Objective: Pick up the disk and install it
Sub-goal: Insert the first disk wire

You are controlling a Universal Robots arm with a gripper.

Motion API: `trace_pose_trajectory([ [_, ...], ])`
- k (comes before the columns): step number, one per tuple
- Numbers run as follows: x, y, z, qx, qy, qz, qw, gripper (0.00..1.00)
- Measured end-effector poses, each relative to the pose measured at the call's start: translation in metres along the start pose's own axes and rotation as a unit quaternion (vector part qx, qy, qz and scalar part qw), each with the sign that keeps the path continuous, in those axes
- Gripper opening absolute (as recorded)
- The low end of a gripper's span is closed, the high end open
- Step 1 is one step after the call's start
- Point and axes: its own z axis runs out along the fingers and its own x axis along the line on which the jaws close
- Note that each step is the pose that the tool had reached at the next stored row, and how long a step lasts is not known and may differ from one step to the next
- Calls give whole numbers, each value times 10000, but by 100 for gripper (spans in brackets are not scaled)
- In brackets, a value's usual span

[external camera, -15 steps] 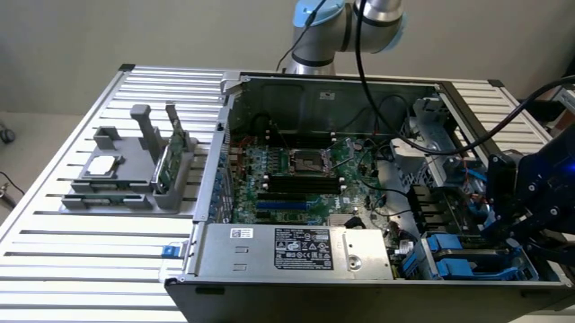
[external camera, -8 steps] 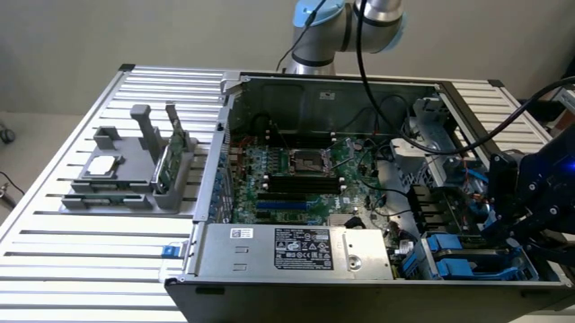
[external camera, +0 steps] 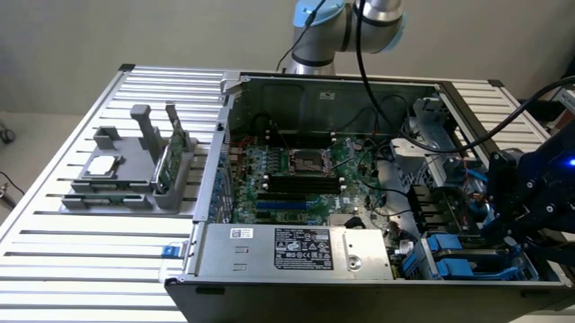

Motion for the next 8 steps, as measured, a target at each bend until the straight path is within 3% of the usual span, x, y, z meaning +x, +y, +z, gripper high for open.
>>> trace_pose_trajectory([
  [8, 212, 8, 21, -1, -18, 38, 10000, 16],
])
